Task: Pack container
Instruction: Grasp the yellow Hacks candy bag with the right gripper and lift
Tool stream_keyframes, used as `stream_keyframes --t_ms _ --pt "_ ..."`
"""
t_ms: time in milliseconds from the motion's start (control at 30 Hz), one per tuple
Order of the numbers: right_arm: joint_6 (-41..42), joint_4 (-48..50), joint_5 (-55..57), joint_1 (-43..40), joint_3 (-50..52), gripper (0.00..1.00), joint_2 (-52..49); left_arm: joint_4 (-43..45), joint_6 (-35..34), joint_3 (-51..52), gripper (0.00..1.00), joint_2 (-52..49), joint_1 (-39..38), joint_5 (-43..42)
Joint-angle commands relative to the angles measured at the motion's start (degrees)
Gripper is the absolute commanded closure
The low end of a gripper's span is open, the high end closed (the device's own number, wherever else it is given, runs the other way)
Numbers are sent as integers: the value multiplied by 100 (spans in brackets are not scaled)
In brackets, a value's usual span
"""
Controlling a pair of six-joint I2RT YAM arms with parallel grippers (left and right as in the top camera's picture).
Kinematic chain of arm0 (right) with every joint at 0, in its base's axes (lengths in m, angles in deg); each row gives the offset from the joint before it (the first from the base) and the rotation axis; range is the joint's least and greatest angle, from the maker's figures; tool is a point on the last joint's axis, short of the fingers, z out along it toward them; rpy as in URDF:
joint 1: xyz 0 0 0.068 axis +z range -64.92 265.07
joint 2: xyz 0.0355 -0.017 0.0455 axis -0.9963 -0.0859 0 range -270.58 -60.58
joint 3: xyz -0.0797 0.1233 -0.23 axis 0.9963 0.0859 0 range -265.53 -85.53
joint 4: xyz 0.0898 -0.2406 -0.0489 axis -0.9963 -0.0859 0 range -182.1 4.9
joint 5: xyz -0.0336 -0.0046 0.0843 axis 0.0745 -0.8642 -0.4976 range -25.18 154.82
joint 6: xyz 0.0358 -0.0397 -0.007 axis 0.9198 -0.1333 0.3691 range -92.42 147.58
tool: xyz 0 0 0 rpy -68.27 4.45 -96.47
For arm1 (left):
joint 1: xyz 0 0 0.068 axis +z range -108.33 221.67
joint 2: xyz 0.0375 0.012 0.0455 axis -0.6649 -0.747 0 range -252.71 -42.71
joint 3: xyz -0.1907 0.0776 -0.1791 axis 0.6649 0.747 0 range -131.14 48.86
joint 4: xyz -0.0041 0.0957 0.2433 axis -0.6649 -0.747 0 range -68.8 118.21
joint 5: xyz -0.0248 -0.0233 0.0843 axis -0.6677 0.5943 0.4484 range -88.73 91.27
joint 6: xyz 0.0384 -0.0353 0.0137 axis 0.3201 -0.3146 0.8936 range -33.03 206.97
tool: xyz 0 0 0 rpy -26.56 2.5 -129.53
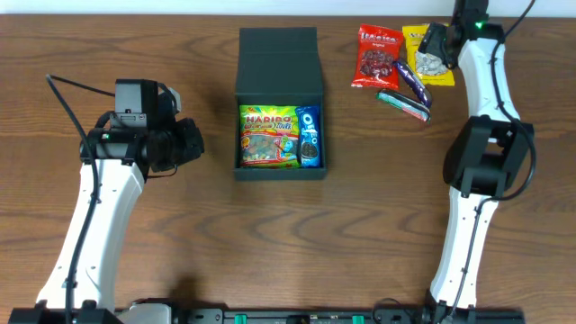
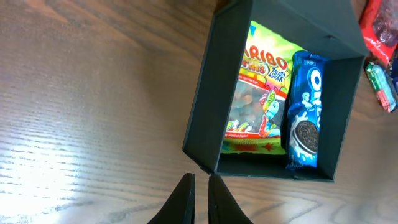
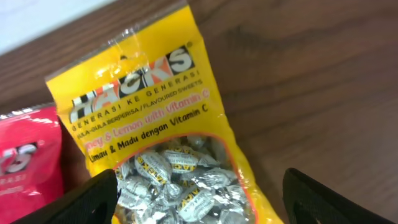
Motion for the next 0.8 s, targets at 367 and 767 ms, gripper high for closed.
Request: stream_keyframes --t_ms 367,767 --pt "-330 487 -111 48 979 40 94 22 76 -105 90 68 -17 85" --pt "-315 107 155 31 839 99 103 17 76 -105 90 68 -17 83"
